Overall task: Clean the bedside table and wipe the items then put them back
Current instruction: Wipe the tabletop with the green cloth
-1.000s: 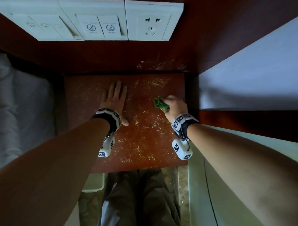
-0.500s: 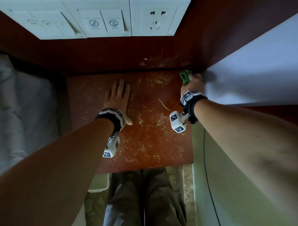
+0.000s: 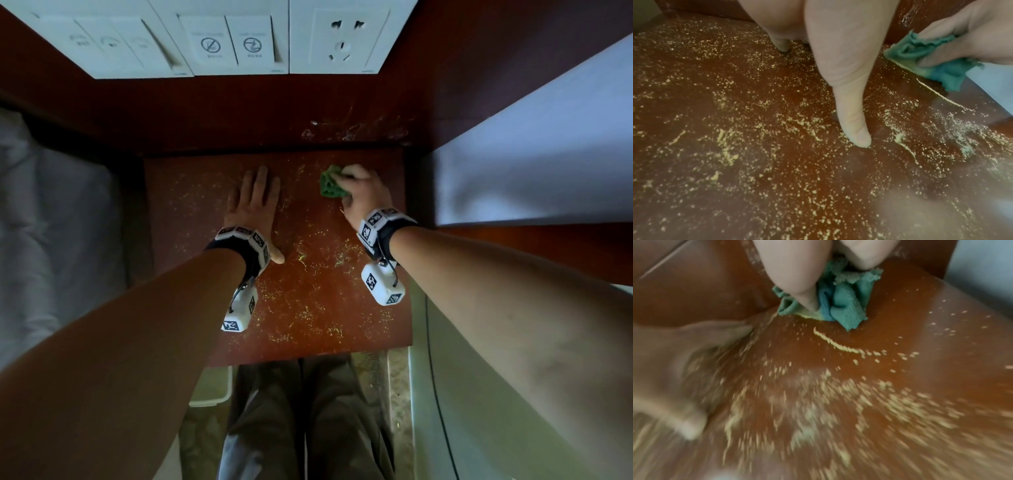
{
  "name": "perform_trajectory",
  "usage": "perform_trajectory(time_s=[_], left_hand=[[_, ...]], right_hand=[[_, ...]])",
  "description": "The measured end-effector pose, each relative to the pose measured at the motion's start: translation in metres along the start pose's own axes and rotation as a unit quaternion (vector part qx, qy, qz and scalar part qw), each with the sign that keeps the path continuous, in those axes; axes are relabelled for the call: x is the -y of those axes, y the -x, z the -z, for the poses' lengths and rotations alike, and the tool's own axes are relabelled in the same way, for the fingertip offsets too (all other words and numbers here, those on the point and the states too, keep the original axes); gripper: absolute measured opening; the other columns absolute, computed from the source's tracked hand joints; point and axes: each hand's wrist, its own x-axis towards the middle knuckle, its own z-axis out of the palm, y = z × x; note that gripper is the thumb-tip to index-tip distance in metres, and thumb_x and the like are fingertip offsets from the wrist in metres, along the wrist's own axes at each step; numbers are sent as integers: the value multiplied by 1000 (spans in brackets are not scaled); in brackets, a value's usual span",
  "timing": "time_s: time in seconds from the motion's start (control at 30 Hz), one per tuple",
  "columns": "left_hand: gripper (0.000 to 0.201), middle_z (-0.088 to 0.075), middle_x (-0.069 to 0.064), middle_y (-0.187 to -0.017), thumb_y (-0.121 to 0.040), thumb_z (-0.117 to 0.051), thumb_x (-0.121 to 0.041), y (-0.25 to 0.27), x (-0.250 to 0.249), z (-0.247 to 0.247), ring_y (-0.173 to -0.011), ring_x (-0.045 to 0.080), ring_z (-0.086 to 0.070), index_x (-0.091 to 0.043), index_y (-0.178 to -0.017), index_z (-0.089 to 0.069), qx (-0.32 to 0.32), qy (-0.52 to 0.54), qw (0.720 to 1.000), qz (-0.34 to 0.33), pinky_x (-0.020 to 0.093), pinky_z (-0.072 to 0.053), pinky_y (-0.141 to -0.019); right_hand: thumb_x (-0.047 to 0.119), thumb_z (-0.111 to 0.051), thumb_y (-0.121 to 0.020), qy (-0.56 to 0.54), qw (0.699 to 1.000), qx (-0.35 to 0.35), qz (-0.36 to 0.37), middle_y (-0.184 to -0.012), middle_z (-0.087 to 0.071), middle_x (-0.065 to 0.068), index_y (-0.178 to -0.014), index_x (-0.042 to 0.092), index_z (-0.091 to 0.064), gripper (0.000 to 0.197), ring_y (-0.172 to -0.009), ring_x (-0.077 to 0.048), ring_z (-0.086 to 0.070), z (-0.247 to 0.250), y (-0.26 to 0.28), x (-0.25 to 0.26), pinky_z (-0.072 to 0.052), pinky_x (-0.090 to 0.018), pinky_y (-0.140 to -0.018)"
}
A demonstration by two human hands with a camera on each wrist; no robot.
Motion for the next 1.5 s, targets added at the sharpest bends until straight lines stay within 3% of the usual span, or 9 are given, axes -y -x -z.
perform_trajectory(time_s=[0.17,0.27,0.37,0.53,0.7,0.9,1.2,1.33,1.5], left_hand=[[159,30,7,-159,-48,-91,-59,0,0,0,-149,31,20,-18,-154,20,2,-2,1000,-1,52,-2,-122],[159,32,7,-158,-48,-91,-58,0,1,0,-149,31,22,-19,-154,21,4,2,1000,1,51,1,-121],[159,32,6,-158,-48,-91,-58,-1,1,-1,-148,31,22,-19,-154,21,4,6,1000,-3,51,-1,-122],[159,32,7,-158,-48,-90,-59,-3,2,-3,-148,31,22,-19,-154,22,6,0,1000,-3,51,-1,-122],[159,31,6,-159,-48,-91,-58,-3,2,-5,-149,31,21,-19,-154,20,-2,3,1000,-4,51,-2,-122],[159,29,7,-159,-47,-90,-59,-5,3,-6,-149,31,20,-18,-154,19,-9,0,1000,-9,53,-3,-122],[160,30,8,-159,-46,-90,-61,-5,2,-5,-149,31,20,-17,-154,20,0,-9,1000,-1,51,-2,-122],[156,26,8,-160,-49,-89,-60,0,3,-4,-149,32,18,-17,-155,18,-10,-1,1000,-10,52,-2,-121],[152,22,4,-162,-53,-87,-61,14,13,-10,-150,31,17,-20,-155,17,-26,20,999,-8,53,0,-120]], right_hand=[[10,-68,-87,-19,996,78,23,-128,-58,11,-126,27,-64,43,-114,-13,-56,4,6,-2,-45,-21,-96],[6,-63,-89,-52,998,4,-36,-126,-57,2,-129,16,-62,41,-111,-15,-55,17,2,-5,-43,-22,-96],[11,-57,-87,45,981,-129,-136,-128,-53,-7,-130,18,-60,44,-117,-32,-48,33,-5,-23,-45,-44,-96],[10,-52,-93,-44,954,-115,-274,-133,-46,-13,-129,12,-53,37,-119,-31,-50,29,-22,-41,-42,-38,-102],[8,-50,-93,-4,976,-90,-199,-143,-37,-5,-135,12,-52,42,-125,-30,-42,13,-22,-11,-38,-32,-105],[0,-49,-89,-5,997,-31,-64,-142,-42,4,-140,26,-53,57,-121,-26,-42,-2,-21,13,-41,-25,-90],[1,-53,-92,3,993,110,41,-139,-49,13,-130,38,-59,54,-124,-17,-42,-17,12,21,-41,-32,-104],[4,-57,-90,-60,986,154,3,-127,-59,13,-121,36,-67,45,-115,-13,-56,-8,7,20,-49,-25,-95],[4,-56,-89,-80,991,-6,-107,-126,-55,0,-127,15,-62,39,-111,-22,-56,16,2,17,-51,-35,-96]])
